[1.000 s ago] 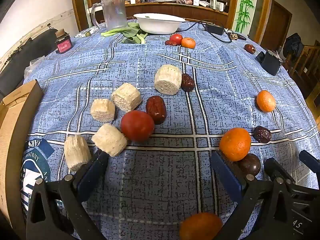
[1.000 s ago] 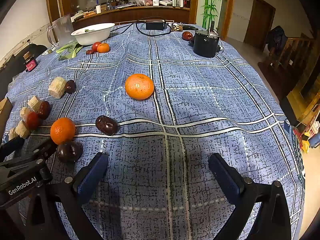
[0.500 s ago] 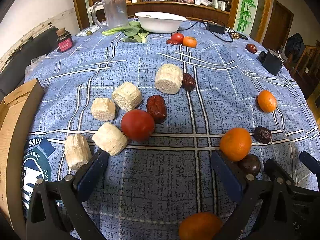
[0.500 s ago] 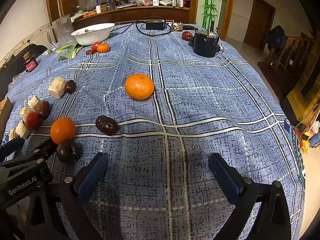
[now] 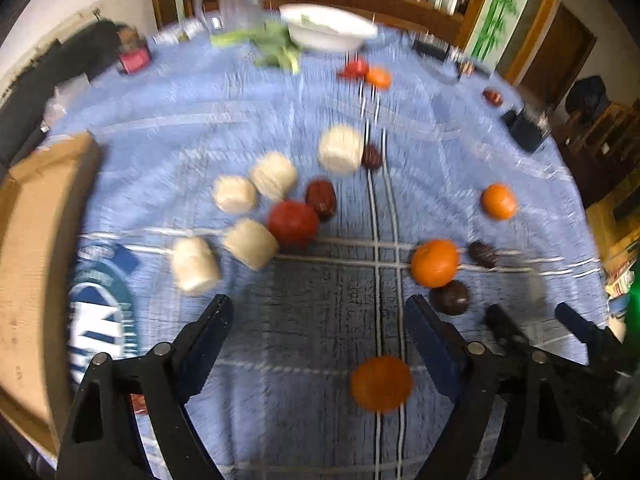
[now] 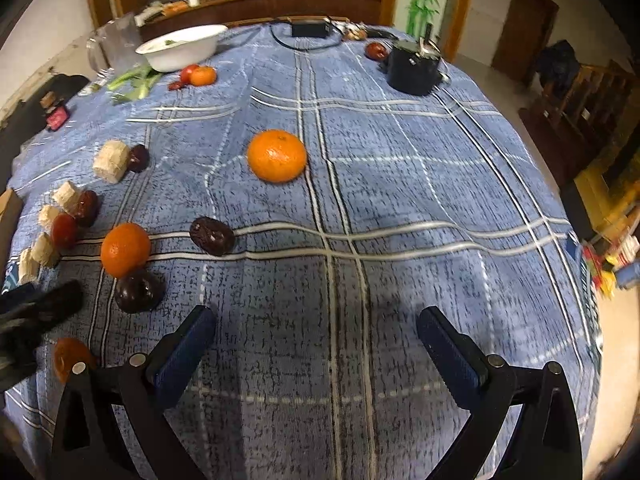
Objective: Organize fruits
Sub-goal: 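Grasp a red date with the left tool while the right tool grasps a mandarin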
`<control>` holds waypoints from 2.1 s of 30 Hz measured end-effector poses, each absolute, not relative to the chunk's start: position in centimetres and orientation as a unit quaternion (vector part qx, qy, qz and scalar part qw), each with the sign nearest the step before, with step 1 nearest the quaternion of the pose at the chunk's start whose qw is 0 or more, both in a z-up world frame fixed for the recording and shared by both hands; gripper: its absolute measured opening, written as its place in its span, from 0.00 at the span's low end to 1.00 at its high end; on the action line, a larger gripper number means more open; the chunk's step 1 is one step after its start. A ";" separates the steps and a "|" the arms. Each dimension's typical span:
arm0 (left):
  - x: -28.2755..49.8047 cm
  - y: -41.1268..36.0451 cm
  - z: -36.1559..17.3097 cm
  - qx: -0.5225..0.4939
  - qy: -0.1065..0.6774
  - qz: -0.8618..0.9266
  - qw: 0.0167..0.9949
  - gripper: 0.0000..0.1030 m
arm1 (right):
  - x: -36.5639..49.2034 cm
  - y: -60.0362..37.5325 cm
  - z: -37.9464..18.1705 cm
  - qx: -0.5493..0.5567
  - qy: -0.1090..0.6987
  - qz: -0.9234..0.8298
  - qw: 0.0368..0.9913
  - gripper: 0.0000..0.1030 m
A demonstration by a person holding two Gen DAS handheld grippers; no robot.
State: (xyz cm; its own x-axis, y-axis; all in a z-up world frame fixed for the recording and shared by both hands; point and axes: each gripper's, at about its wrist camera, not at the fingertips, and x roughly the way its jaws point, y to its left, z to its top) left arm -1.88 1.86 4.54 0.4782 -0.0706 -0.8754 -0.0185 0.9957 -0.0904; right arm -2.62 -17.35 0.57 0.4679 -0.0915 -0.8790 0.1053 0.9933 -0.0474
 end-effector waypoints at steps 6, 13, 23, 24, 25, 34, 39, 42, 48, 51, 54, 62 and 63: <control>-5.9 2.5 10.9 -0.018 0.428 -0.003 0.904 0.84 | -4.7 -15.8 4.9 -0.003 0.447 -0.061 0.893 0.99; -8.7 3.7 15.6 0.017 0.363 0.027 0.931 0.84 | -6.0 -12.3 8.1 0.015 0.408 0.006 0.913 0.99; -10.0 6.6 17.1 0.012 0.358 0.054 0.932 0.85 | -5.5 -9.1 8.8 0.021 0.433 0.039 0.900 0.99; -10.1 6.8 17.1 0.013 0.358 0.055 0.932 0.85 | -5.5 -8.9 8.8 0.024 0.436 0.044 0.899 0.99; -10.2 6.9 17.2 0.014 0.356 0.057 0.932 0.85 | -5.5 -8.6 8.8 0.025 0.437 0.048 0.898 0.99; -10.3 7.6 17.5 0.010 0.354 0.055 0.934 0.85 | -5.7 -7.1 9.6 0.016 0.426 0.061 0.903 0.99; -9.7 7.7 17.0 0.006 0.366 0.045 0.930 0.85 | -5.5 -7.6 9.1 0.025 0.429 0.049 0.902 0.99; -9.3 8.1 16.2 -0.001 0.379 0.041 0.924 0.85 | -5.6 -8.3 8.7 0.035 0.426 0.046 0.903 0.99; -8.2 13.1 14.3 -0.053 0.410 0.067 0.908 0.85 | -5.4 -11.2 7.4 0.058 0.445 0.030 0.893 0.99; -8.1 15.9 12.5 -0.081 0.436 0.082 0.893 0.85 | -5.5 -12.6 6.3 0.075 0.464 0.021 0.882 0.99; -8.3 16.4 10.5 -0.088 0.462 0.078 0.879 0.85 | -5.5 -13.0 5.4 0.082 0.481 0.028 0.872 0.95; -8.2 12.7 5.6 -0.095 0.527 -0.049 0.843 0.51 | -6.6 -9.1 3.5 0.053 0.508 0.123 0.851 0.74; -8.2 12.3 5.1 -0.092 0.532 -0.055 0.840 0.49 | -6.6 -8.5 3.3 0.048 0.510 0.132 0.849 0.74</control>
State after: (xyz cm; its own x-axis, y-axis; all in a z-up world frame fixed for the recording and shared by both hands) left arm -8.16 12.35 5.07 0.4280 -0.1894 -0.8837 -0.0063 0.9771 -0.2125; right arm -6.58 -8.50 3.25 0.4446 0.2727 -0.8532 -0.1745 0.9607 0.2161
